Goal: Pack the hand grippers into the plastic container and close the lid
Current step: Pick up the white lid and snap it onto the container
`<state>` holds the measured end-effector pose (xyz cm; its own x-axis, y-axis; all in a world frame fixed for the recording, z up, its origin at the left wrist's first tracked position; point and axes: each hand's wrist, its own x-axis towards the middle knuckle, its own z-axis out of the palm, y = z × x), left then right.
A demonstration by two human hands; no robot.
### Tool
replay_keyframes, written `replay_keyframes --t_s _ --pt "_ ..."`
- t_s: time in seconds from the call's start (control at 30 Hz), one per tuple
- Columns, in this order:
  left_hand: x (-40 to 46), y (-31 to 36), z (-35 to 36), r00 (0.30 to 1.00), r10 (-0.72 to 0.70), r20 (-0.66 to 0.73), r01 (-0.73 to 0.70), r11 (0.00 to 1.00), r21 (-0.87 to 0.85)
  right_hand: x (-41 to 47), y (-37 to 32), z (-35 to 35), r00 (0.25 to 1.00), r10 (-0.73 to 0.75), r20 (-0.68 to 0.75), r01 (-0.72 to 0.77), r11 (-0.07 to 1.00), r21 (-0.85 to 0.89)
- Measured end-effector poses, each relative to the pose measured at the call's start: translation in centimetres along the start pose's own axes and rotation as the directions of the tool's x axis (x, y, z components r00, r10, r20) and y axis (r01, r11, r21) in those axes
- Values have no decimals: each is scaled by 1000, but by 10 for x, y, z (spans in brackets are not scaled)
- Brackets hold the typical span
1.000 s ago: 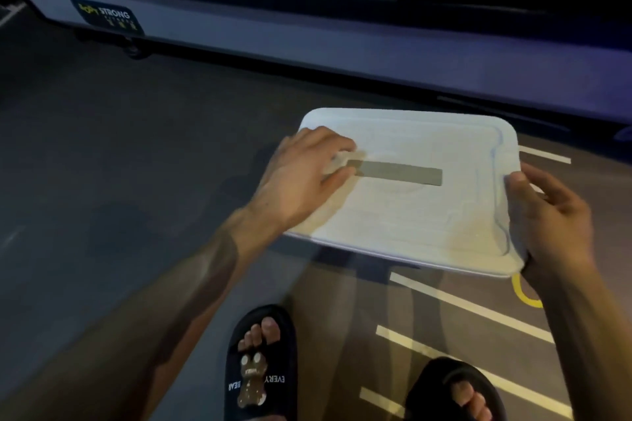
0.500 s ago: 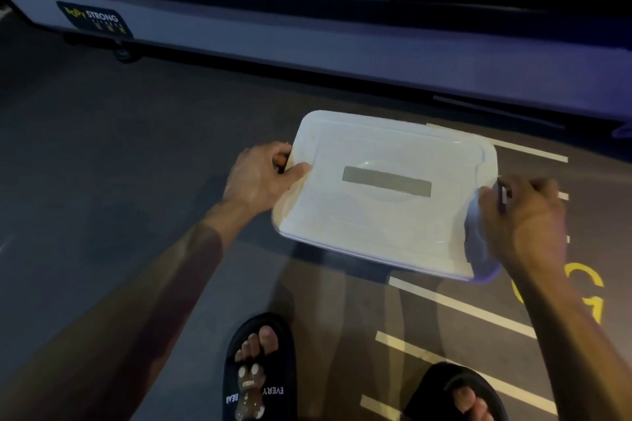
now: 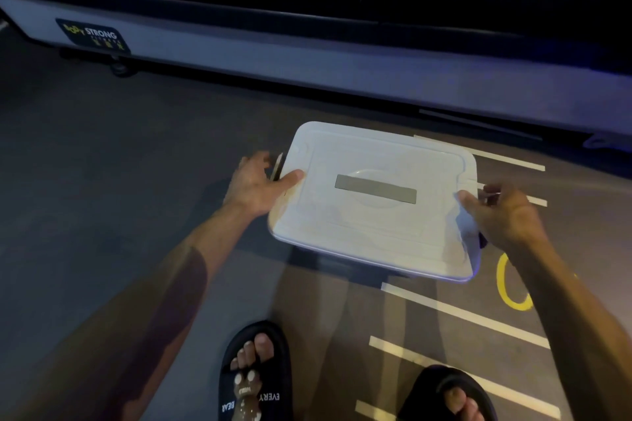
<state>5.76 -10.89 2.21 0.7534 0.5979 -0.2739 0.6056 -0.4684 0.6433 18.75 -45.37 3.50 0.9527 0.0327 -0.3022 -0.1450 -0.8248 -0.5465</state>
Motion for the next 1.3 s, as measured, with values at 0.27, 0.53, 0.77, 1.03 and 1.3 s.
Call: replay_keyframes --t_s 0.27,0.53,0.77,1.03,1.3 --pt "-2 11 -7 995 -73 63 75 997 -34 18 -8 -20 974 174 145 -164 983 -81" --pt "-15 17 0 993 98 -70 -83 978 192 14 -19 -20 981 165 106 -146 975 -170" --pt "-24 17 7 969 227 -101 -179 920 350 0 -31 -20 994 106 35 -90 945 -314" --pt "-31 7 17 962 249 -115 -215 944 249 -25 -40 7 998 8 -58 -38 851 -524" --pt "-34 -7 24 957 257 -133 -226 952 208 -21 -35 1 997 -81 -4 63 802 -594"
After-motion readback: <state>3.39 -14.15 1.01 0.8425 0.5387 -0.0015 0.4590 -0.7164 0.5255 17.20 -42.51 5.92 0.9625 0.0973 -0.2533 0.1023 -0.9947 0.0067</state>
